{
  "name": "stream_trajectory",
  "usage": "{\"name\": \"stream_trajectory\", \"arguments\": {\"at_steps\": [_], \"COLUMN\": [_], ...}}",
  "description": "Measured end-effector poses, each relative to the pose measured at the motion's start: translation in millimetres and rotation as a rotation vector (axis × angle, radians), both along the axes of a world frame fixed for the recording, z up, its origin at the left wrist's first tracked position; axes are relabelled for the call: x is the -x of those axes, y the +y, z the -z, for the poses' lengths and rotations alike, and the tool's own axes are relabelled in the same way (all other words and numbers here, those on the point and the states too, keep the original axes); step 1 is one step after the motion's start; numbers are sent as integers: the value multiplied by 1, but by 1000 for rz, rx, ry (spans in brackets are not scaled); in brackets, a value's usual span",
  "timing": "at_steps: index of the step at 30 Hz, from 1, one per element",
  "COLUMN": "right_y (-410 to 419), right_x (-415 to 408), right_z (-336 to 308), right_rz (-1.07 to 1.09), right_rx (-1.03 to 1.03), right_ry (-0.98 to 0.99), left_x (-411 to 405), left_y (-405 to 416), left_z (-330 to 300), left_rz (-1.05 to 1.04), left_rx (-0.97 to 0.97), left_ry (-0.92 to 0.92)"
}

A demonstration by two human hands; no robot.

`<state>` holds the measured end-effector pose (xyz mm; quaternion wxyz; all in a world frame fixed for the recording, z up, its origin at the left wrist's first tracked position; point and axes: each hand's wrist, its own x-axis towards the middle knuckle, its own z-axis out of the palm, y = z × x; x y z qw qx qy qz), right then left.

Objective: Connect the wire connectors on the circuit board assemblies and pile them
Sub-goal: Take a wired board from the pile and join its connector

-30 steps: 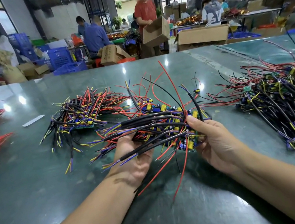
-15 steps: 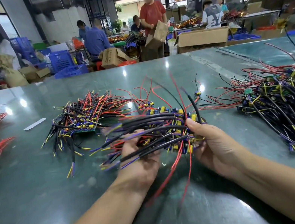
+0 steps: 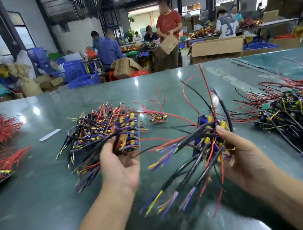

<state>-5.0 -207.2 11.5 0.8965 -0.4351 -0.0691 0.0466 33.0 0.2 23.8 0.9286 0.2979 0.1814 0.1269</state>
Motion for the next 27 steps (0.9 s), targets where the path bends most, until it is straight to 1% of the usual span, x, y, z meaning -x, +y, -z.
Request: {"name": "stream_trajectory", "arguments": {"at_steps": [1,3,6,8,10,12,15,18,19,20,21,22,23,24,25,27], "right_y": [0,1,2,1,1,2,2,0,-1,-1,0,2,3,5,6,8], "right_x": [0,-1,0,-1,-1,-1,0,-1,-1,-1,-1,-1,-1,-1,0,0], "right_z": [0,0,0,1,1,0,-1,-2,-2,-2,-2,-3,-4,-5,-6,-10], "right_rz": [7,7,-9,-4,15,32,49,42,42,45,51,59,68,79,95,130], "right_rx": [3,13,60,83,90,86,77,72,73,69,57,36,5,-37,-83,-170], "right_ry": [5,34,67,88,94,98,123,146,149,150,149,148,145,144,148,172], "left_x": [1,-3,-11,-22,-37,-51,-50,-42,-39,-34,-28,-17,-6,5,16,28], "left_y": [7,14,15,22,33,42,57,60,57,55,49,37,25,11,-3,-23], "left_z": [1,-3,-14,-35,-61,-82,-83,-68,-58,-45,-34,-24,-14,-5,2,15], "left_rz": [-48,-124,-208,-244,-189,-63,86,62,11,-90,-198,-257,-246,-143,13,334], "left_rx": [14,-26,-202,-340,-434,-425,-533,-605,-612,-652,-697,-736,-752,-753,-751,-782], "left_ry": [-9,-7,54,59,40,56,224,364,374,368,342,240,109,-15,-111,-216]}}
